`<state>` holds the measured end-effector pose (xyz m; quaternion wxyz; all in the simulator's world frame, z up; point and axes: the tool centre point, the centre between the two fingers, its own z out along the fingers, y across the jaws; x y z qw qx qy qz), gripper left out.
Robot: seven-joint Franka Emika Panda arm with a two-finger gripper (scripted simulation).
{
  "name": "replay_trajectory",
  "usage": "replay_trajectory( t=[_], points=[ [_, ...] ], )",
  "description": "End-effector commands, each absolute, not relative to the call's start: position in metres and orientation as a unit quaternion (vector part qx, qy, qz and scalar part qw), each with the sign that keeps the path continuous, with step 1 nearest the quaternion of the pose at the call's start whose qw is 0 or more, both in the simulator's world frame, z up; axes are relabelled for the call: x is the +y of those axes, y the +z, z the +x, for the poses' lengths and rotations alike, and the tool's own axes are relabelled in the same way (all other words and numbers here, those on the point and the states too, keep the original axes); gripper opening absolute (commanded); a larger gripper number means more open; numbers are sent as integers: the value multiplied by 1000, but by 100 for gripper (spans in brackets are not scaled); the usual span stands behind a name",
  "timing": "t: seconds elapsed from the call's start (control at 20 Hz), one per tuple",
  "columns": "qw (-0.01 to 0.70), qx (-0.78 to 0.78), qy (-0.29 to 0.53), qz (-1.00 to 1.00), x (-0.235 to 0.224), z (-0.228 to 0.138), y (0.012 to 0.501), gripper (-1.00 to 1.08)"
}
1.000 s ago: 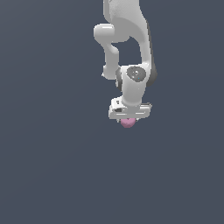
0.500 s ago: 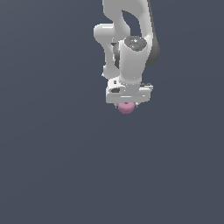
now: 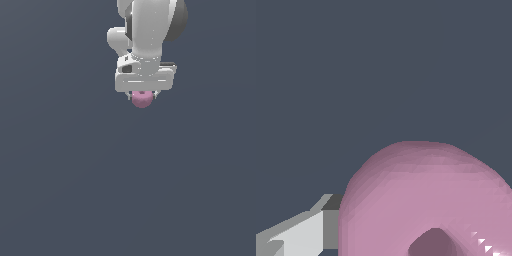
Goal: Pick up the object and move it to a goal position.
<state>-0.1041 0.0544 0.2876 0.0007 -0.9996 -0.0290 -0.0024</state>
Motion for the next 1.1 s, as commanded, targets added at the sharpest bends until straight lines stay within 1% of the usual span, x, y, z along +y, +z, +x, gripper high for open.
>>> replay_trajectory(
  t=[0.0,0.3,0.55,0.8,1.05],
  points=[
    [1,-29,-2,-1000,50,-113,314,-100],
    [1,-29,-1,-1000,41,-130,372,-100],
    [1,-29,0,-1000,35,-139,410,-100],
    [0,-29,0,-1000,31,-145,436,-100],
    [0,-29,0,-1000,29,-148,449,-100]
  ],
)
